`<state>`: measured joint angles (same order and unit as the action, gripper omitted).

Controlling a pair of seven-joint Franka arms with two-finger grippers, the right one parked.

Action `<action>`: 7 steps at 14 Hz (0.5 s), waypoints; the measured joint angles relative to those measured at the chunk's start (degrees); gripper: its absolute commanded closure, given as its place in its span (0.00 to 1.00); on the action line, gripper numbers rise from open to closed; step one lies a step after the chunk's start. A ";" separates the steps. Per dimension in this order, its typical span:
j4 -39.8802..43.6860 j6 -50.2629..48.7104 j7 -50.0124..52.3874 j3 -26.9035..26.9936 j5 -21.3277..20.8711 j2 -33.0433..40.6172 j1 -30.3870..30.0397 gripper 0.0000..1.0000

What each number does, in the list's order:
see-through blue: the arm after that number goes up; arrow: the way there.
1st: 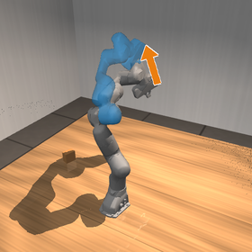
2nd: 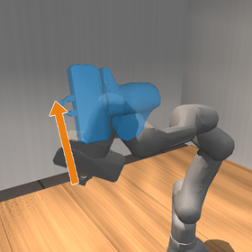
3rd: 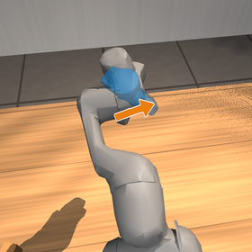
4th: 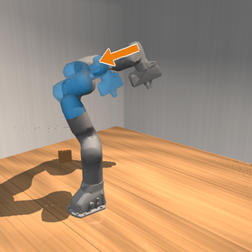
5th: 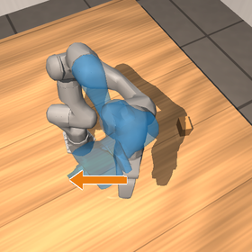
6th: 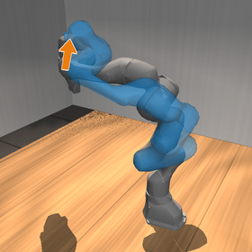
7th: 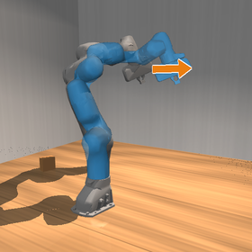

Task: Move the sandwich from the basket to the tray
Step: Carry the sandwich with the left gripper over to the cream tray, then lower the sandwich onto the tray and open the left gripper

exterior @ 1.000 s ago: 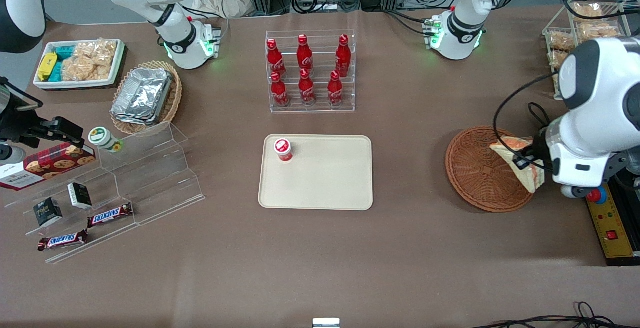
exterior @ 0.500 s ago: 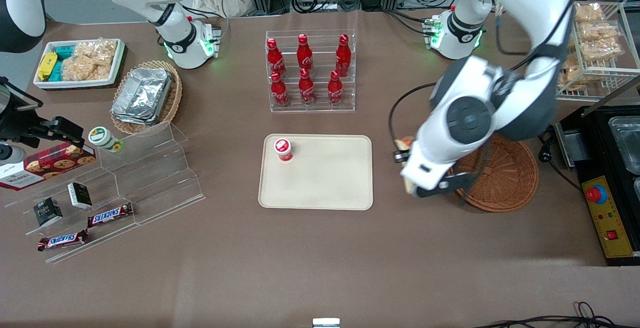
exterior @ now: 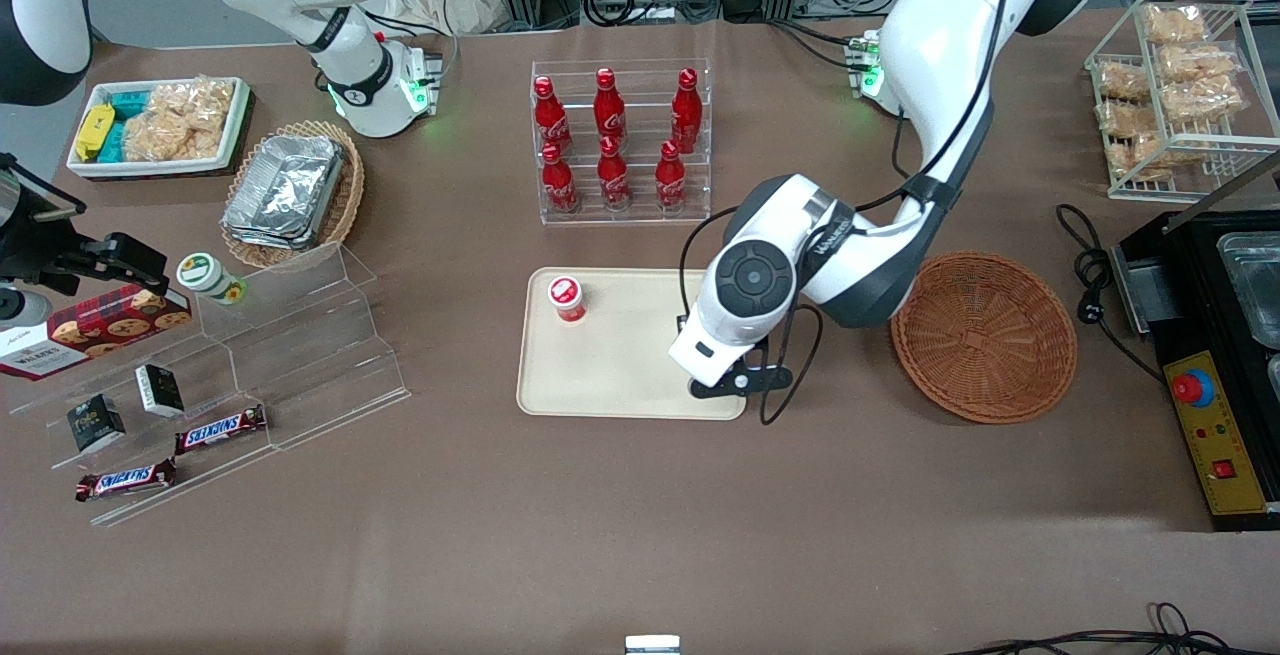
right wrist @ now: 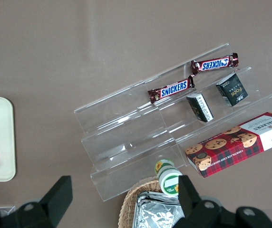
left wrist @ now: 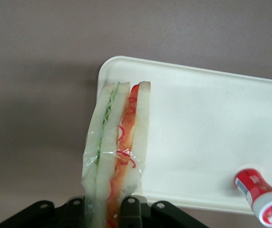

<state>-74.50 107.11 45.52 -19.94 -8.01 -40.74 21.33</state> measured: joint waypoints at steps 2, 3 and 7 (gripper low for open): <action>-2.13 2.26 0.00 0.00 -0.81 -0.69 0.86 1.00; -3.28 2.99 0.01 0.00 -1.28 -0.87 1.20 1.00; -9.16 8.14 1.43 0.00 -2.23 -1.00 1.71 1.00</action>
<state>-83.66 115.25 46.95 -19.94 -10.23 -41.74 23.03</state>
